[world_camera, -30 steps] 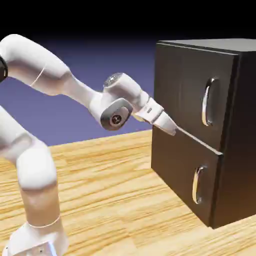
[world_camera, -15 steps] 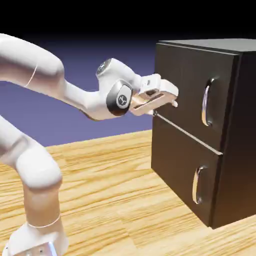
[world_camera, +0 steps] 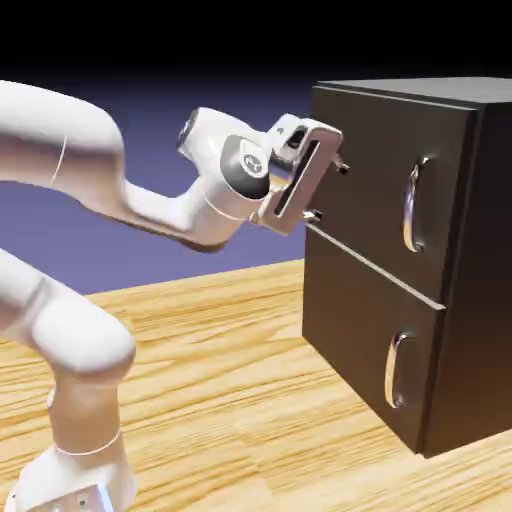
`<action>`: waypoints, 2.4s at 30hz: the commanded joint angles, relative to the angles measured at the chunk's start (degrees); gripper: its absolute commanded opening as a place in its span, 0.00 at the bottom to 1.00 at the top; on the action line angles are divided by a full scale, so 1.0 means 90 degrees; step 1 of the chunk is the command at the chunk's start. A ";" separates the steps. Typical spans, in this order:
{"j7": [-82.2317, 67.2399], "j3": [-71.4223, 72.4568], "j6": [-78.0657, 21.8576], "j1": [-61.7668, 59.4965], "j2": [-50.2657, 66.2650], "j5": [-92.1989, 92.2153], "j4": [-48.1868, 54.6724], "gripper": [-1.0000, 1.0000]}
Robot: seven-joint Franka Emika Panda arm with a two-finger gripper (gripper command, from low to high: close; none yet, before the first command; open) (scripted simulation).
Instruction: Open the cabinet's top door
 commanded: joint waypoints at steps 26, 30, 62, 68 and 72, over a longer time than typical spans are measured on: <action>-0.2603 -0.2657 -0.0464 0.2283 -0.1072 -0.7199 0.0985 0.50; -0.3003 -0.3066 -0.0535 0.2634 -0.1237 -0.8306 0.1137 0.50; -0.1784 -0.0450 -0.1528 -0.0178 -0.0311 -0.8577 0.0006 0.00; -0.2638 0.0848 -0.1856 -0.1326 -0.1115 -0.6917 -0.0940 0.00; -0.3185 0.1602 -0.2016 -0.1852 -0.1679 -0.5810 -0.1436 0.00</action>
